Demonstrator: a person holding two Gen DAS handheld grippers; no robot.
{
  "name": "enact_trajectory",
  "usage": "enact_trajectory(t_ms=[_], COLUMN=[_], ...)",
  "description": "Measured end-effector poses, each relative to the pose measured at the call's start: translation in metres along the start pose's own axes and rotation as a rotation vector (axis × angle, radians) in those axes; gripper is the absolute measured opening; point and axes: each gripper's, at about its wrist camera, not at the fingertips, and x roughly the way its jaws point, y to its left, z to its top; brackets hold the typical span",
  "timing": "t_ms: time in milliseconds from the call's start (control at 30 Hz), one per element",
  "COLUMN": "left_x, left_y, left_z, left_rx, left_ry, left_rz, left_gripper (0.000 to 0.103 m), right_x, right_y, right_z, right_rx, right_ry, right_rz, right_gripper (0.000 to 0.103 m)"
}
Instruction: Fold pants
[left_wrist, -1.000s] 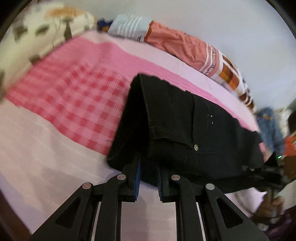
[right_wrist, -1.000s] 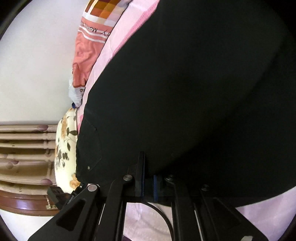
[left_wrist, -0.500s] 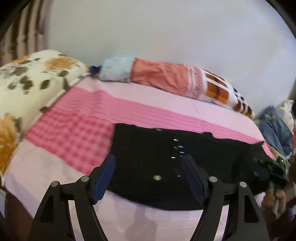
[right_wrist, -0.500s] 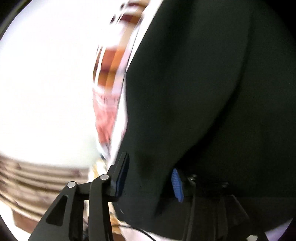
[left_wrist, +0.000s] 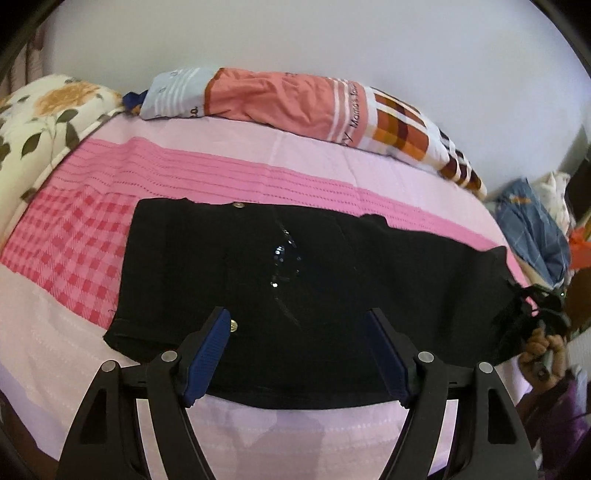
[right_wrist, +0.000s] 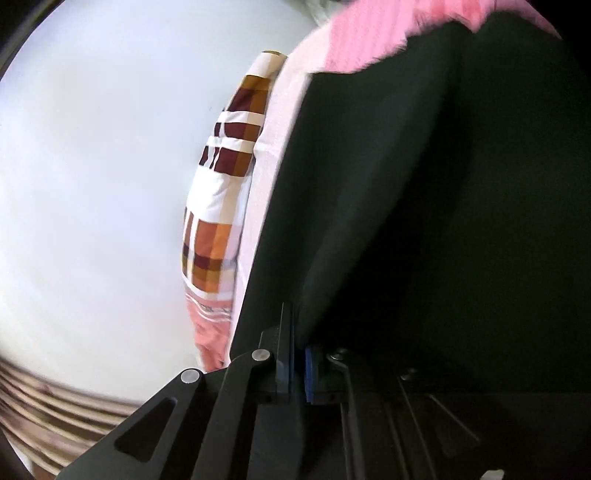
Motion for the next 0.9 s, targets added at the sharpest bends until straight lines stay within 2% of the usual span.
enact_trajectory(t_ms=[133, 300, 333, 400, 467, 700, 800, 900], left_x=[-0.005, -0.007, -0.006, -0.004, -0.003, -0.008, -0.009, -0.008], left_y=[-0.006, -0.009, -0.011, -0.011, -0.013, -0.017, -0.019, -0.019], left_z=[-0.003, -0.008, -0.01, -0.013, -0.015, -0.019, -0.019, -0.022], left_rx=[0.025, 0.025, 0.021, 0.017, 0.01, 0.024, 0.021, 0.013], left_ry=[-0.001, 0.017, 0.02, 0.034, 0.046, 0.038, 0.037, 0.038], left_rz=[0.001, -0.003, -0.004, -0.005, -0.009, -0.004, -0.009, -0.014], left_gripper=[0.075, 0.075, 0.075, 0.075, 0.075, 0.075, 0.075, 0.075], right_x=[-0.054, -0.096, -0.09, -0.099, -0.07, -0.076, -0.056, -0.042], right_y=[0.005, -0.012, -0.008, -0.021, -0.005, -0.02, -0.014, 0.001], right_z=[0.007, -0.018, -0.048, -0.053, -0.08, -0.083, -0.092, -0.11], right_rx=[-0.07, -0.057, -0.043, -0.017, 0.022, 0.127, 0.172, 0.139], right_ry=[-0.008, 0.027, 0.032, 0.037, 0.037, 0.043, 0.058, 0.104], right_rz=[-0.063, -0.147, -0.162, -0.171, -0.179, -0.101, -0.076, -0.06], right_gripper=[0.006, 0.006, 0.006, 0.006, 0.006, 0.009, 0.02, 0.03])
